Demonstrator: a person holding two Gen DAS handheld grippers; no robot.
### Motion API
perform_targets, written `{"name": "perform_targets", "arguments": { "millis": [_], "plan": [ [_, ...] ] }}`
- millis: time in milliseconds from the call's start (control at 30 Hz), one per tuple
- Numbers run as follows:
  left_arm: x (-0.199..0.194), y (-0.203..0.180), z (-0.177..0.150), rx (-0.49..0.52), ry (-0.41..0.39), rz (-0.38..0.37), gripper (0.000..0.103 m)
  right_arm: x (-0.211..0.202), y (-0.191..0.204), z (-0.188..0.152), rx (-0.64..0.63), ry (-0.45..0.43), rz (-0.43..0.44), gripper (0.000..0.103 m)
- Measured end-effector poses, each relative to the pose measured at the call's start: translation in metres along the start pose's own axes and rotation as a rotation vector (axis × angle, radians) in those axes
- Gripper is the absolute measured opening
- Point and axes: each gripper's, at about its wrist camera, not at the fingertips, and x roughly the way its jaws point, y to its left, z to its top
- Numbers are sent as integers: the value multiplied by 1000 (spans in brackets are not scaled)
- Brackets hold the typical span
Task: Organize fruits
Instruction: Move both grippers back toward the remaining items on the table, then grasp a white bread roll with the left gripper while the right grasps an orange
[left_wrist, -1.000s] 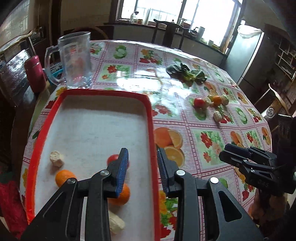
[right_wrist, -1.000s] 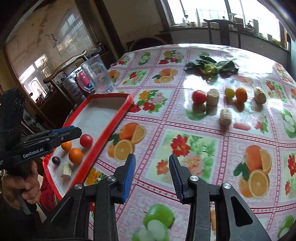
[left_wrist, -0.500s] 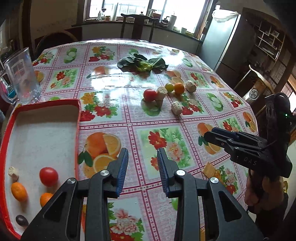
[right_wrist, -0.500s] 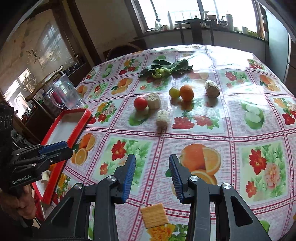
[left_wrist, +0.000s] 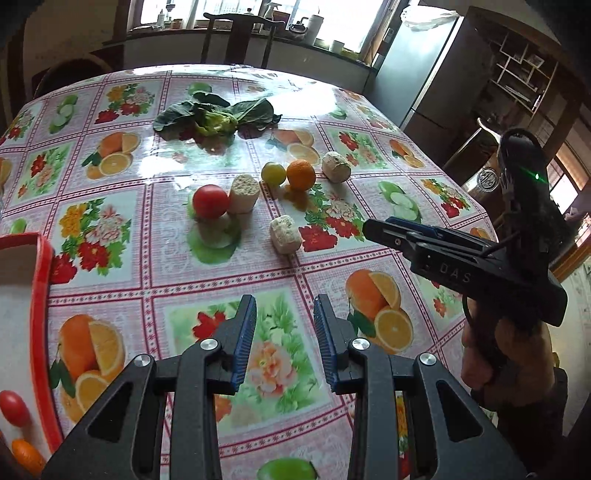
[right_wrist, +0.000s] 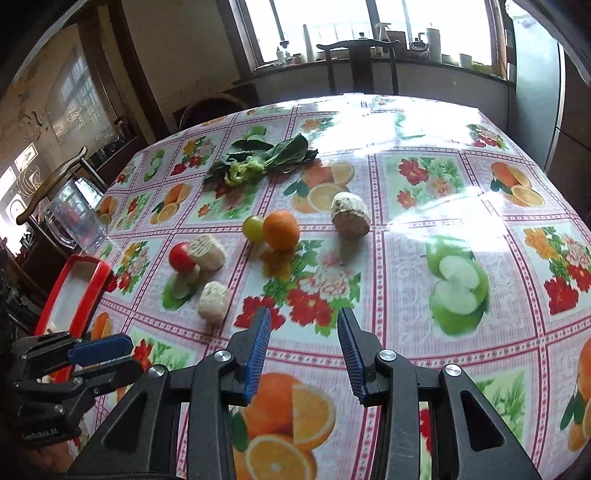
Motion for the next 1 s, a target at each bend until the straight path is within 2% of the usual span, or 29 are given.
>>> {"name": "perform_targets", "arguments": {
  "millis": [167,367,600,700,1000],
  "plan": [
    [29,-1,17,-15,18,15,30,22,-14,30,11,-17,-20,40],
    [44,0,29,-19,13,7,30,27,11,38,-47,-34,77,39],
    [62,1,35,-3,18,10,27,61,31,47,-97,0,30,37],
    [61,6,34,-10,21,-8,22,71,31,50,-111,0,-15,29],
    [39,19,18,-32,15,1,21,37,36,32,-92,-26,39,27]
  ]
}}
